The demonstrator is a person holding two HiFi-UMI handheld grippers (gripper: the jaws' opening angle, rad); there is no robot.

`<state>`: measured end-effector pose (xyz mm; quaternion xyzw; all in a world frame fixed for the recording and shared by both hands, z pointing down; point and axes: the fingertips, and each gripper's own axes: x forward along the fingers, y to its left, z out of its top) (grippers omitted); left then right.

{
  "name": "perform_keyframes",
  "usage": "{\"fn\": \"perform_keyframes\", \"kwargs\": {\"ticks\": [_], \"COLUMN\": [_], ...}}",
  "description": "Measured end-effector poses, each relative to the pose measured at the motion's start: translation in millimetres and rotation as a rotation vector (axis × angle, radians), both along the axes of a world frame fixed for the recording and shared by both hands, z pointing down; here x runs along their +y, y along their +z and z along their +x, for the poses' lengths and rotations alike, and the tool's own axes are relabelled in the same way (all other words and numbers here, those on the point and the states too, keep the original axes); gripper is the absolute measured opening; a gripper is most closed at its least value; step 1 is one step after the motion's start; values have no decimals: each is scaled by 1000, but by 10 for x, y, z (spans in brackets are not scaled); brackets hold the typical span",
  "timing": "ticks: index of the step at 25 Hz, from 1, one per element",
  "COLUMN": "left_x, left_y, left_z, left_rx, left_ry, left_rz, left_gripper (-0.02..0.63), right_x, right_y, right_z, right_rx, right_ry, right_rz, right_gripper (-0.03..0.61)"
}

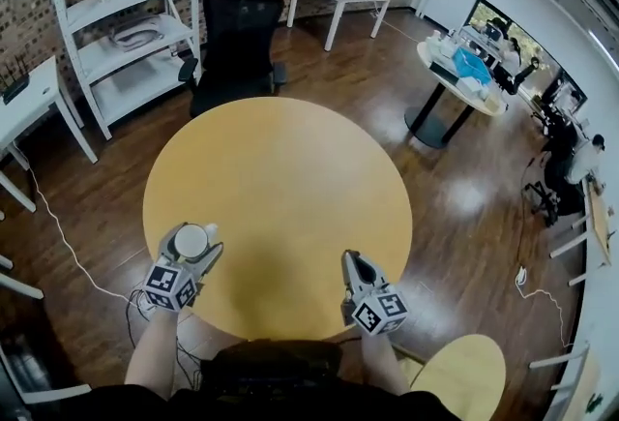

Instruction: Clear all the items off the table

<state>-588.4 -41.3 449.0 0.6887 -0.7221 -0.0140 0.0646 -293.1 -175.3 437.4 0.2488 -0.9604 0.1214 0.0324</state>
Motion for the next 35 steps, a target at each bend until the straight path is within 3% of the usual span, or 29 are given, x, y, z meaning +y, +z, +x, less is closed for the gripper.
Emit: {"fn": "perform_keyframes", "kwargs": {"ticks": [6, 9, 14, 24, 30, 35], "left_x": [282, 280, 52, -410, -630, -847], "left_y": [172, 238, 405, 1076, 1315, 1431], "left_z": [-292, -307, -285, 29, -54, -175], "left_rx": [27, 48, 77, 122, 149, 122], "left_ry": [-93, -115, -134, -105, -155, -165], "left_rz": [-17, -31, -50, -181, -205, -199], "left_gripper": [414, 416, 416, 416, 416, 416], "right_x": [39, 10, -70, -186, -284, -342], "right_y": [84, 130, 214, 827, 1141, 1371], "right_z": [-523, -596, -581, -577, -773, -991], "right_rx": [24, 51, 48, 103, 134, 166], "right_ry": [-111, -135, -188, -325, -432, -482], "right_rz": [-19, -39, -71, -222, -292, -303], "right_gripper": [5, 5, 5, 5, 5, 5]}}
